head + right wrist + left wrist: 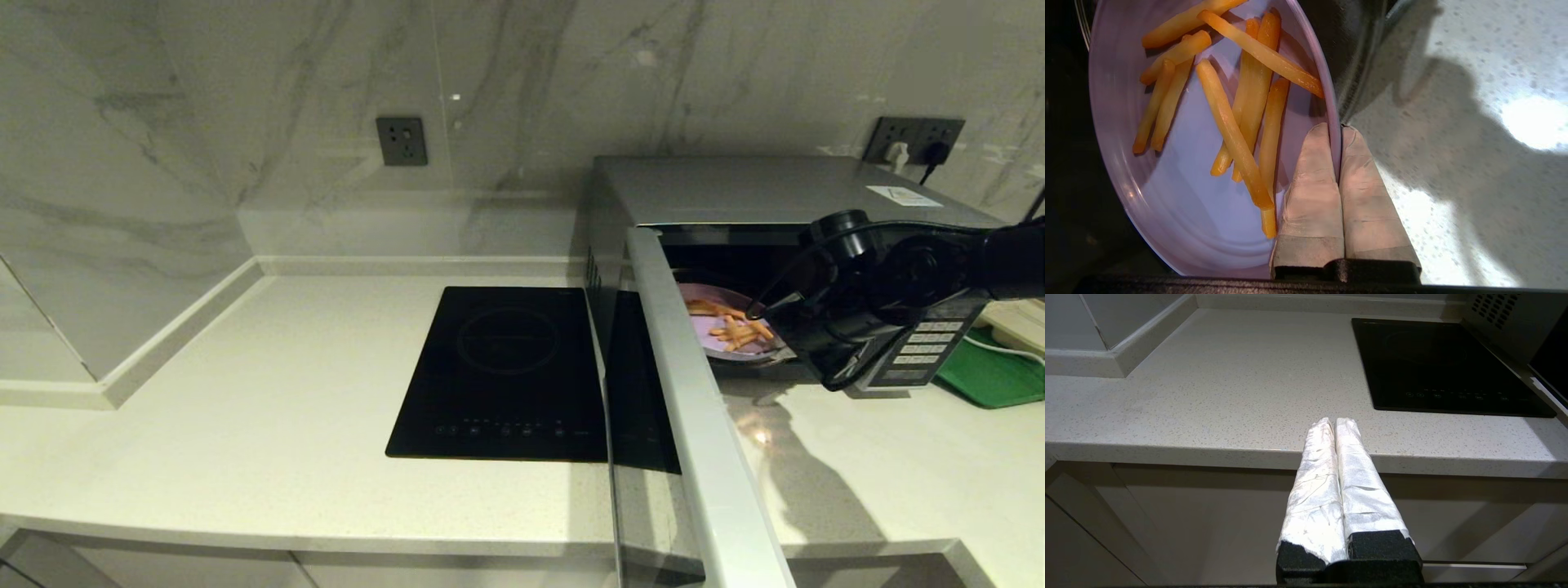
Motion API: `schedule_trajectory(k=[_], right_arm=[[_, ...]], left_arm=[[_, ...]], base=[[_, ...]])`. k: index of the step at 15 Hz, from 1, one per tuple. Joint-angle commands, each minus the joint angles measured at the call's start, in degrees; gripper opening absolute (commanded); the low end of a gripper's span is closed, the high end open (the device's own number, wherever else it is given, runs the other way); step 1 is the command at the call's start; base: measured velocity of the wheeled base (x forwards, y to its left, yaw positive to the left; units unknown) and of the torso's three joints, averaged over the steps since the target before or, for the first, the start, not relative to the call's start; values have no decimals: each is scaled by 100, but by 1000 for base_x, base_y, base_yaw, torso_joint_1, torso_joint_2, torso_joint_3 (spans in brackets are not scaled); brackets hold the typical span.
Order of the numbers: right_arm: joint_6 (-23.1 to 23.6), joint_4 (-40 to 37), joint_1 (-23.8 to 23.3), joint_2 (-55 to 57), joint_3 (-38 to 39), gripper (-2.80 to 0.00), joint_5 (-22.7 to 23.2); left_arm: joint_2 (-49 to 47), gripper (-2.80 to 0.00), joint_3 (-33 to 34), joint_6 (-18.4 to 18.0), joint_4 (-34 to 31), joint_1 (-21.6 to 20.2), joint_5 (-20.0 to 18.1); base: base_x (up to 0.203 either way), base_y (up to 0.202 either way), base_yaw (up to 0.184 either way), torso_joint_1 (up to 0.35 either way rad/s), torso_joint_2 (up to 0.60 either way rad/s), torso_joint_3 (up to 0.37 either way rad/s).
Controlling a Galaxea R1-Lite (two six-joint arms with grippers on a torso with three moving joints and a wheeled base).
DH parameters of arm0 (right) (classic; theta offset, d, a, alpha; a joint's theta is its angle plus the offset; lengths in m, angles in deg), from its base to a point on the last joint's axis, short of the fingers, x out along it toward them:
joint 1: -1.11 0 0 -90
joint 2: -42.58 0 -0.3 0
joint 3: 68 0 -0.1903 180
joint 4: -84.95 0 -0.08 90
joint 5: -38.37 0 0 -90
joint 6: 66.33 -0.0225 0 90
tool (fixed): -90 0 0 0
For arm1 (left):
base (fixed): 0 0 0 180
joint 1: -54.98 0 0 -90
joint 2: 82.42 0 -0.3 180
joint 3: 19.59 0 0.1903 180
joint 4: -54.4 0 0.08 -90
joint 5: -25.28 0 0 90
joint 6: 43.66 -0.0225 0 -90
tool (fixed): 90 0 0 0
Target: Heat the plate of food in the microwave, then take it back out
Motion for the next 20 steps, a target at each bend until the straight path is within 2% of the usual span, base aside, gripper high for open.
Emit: schedule_trajectory(k=[1,13,18,20], right_arm=[[-25,-11,1,-243,192,-280,-2],[-41,24,2,-910,1158,-280,24],[-41,24,-8,-1583,1568,-280,13],[-3,35,-136,-1977,1962,-280,9]], left_arm=[[0,-280,1,5,2,-2,2],[0,-280,1,5,2,-2,2],[0,-280,1,5,2,-2,2],[0,-280,1,5,2,-2,2]], base=[[0,0,0,0,0,0],[0,0,0,0,0,0],[0,0,0,0,0,0],[0,0,0,0,0,0]])
